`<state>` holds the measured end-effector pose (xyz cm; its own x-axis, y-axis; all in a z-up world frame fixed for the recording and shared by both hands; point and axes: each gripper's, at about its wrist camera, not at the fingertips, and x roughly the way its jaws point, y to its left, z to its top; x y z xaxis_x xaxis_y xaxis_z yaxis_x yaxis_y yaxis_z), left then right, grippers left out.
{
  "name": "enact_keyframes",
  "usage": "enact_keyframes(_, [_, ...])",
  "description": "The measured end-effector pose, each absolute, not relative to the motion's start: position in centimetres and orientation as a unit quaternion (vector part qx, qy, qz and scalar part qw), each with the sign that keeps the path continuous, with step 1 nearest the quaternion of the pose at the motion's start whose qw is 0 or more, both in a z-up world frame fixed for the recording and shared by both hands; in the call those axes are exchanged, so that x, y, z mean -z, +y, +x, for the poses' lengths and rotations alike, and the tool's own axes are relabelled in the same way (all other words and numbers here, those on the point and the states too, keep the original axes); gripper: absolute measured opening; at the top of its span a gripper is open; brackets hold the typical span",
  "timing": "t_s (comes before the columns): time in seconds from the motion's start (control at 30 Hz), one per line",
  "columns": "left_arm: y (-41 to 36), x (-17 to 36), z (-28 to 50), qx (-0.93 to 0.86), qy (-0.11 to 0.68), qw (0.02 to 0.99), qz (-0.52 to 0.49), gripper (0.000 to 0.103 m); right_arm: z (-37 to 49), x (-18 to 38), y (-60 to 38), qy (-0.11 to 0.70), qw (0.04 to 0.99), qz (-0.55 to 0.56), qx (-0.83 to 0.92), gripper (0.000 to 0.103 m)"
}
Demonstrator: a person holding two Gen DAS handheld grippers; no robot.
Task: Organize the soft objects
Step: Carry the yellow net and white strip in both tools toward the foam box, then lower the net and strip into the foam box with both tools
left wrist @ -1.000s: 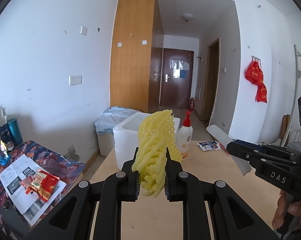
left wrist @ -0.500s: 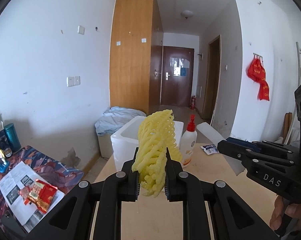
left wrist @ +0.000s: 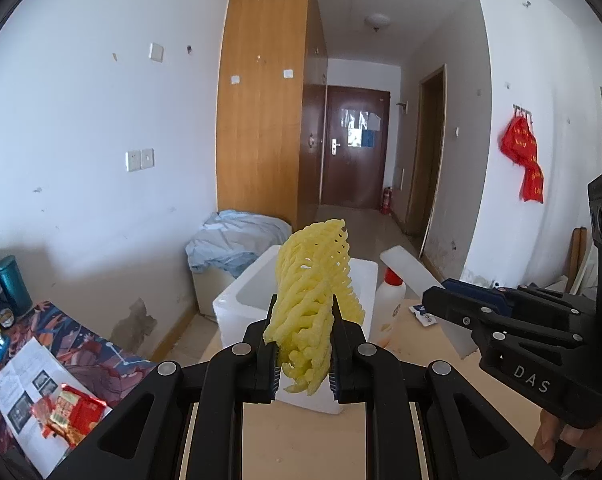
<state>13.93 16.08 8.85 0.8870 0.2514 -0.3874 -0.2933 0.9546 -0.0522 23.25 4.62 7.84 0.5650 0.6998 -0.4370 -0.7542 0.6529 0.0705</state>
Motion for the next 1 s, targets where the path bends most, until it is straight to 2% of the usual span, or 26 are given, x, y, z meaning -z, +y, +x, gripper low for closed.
enact_keyframes(1.0, [20.6,-8.1,23.7,-0.142,0.230,0.960,-0.076,0.020,31.2,-7.8,9.5,0.232,0.869,-0.057,-0.432,0.021])
